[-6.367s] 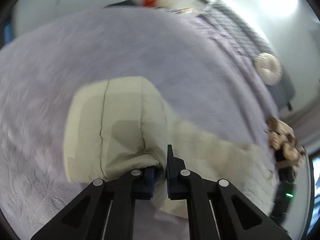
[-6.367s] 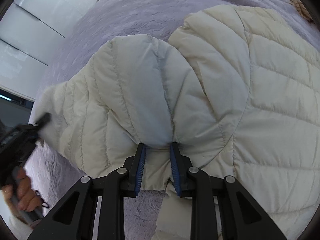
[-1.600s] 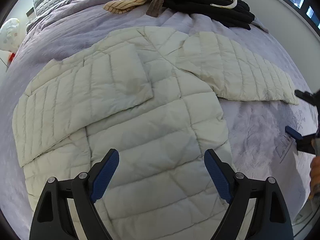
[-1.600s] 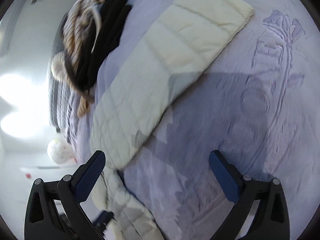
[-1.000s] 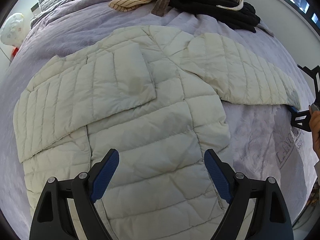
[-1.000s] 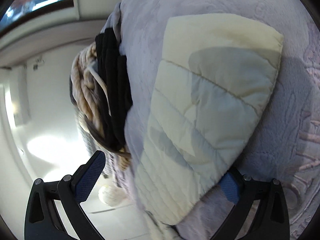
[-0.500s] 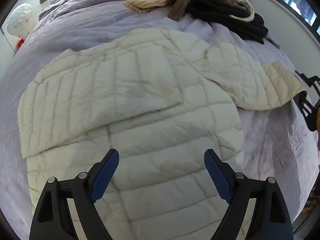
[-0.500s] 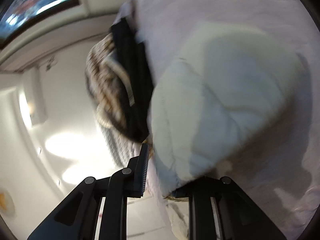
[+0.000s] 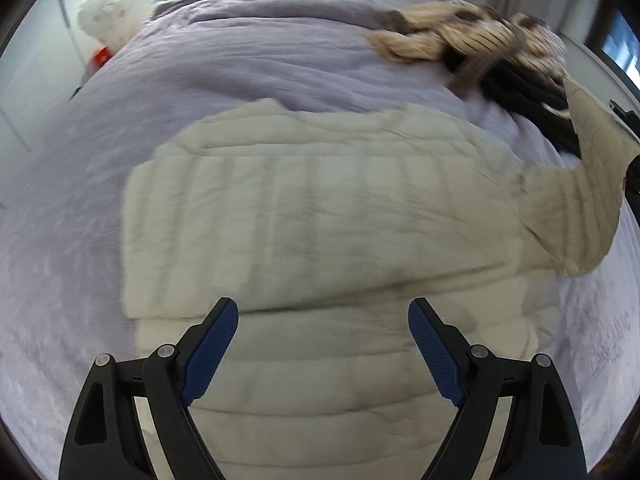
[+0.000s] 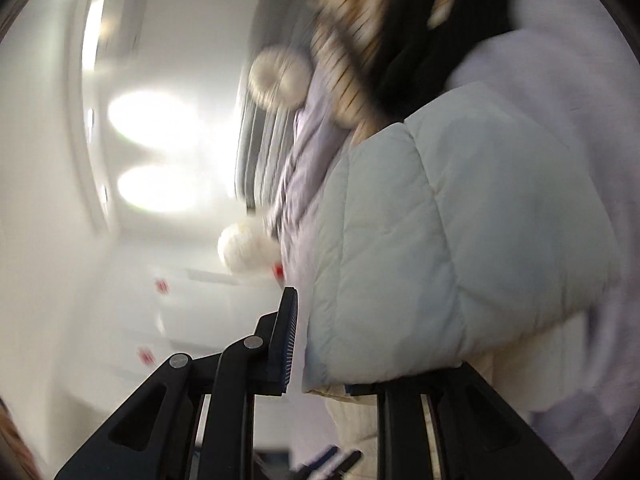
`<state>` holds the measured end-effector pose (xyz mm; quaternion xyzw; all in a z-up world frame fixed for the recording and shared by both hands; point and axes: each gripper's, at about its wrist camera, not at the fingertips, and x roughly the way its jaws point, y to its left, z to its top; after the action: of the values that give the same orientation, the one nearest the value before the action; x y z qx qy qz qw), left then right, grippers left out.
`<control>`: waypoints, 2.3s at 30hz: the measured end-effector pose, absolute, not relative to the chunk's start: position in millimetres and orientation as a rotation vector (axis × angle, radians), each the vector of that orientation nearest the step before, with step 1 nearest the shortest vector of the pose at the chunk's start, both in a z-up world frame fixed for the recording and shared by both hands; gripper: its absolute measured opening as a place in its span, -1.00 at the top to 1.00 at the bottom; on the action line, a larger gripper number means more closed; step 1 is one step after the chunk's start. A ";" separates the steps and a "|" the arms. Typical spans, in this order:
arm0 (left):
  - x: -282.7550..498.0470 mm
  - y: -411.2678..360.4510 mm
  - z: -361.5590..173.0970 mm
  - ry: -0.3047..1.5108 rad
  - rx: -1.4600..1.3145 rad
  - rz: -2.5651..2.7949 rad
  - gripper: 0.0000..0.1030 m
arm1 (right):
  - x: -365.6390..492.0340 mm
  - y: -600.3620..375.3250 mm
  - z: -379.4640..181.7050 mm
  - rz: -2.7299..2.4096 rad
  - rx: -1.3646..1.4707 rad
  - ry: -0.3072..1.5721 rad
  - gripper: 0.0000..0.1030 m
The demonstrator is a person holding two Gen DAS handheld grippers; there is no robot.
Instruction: Fold large clothes
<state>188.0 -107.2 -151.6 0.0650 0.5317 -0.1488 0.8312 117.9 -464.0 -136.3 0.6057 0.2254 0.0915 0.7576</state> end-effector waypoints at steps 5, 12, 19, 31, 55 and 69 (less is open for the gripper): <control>203.0 -62.3 -150.9 1.115 0.085 -0.248 -0.71 | 175.2 -376.0 -129.0 0.256 1.068 0.702 0.60; 218.1 -21.7 -164.0 1.122 0.044 -0.193 -0.71 | 220.8 -281.7 -173.4 0.202 0.807 0.980 0.60; 221.3 -5.0 -171.1 1.126 0.024 -0.190 -0.71 | 220.6 -262.5 -199.3 0.133 0.776 1.062 -0.35; 240.1 16.1 -162.1 1.118 -0.031 -0.178 -0.71 | 181.9 -299.6 -176.4 -0.078 0.928 0.966 0.77; 281.6 -16.9 -192.5 1.267 -0.397 -0.529 -0.71 | 196.3 -211.7 -157.1 0.069 0.249 1.121 -0.52; 291.7 -62.8 -210.4 1.323 -0.352 -0.550 0.84 | 141.6 -310.9 -148.6 -0.093 0.457 1.077 -0.52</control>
<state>291.7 -62.8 -210.4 -0.1605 0.6033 -0.2508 0.7399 141.6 -310.9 -148.6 0.2156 0.5080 -0.0438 0.8328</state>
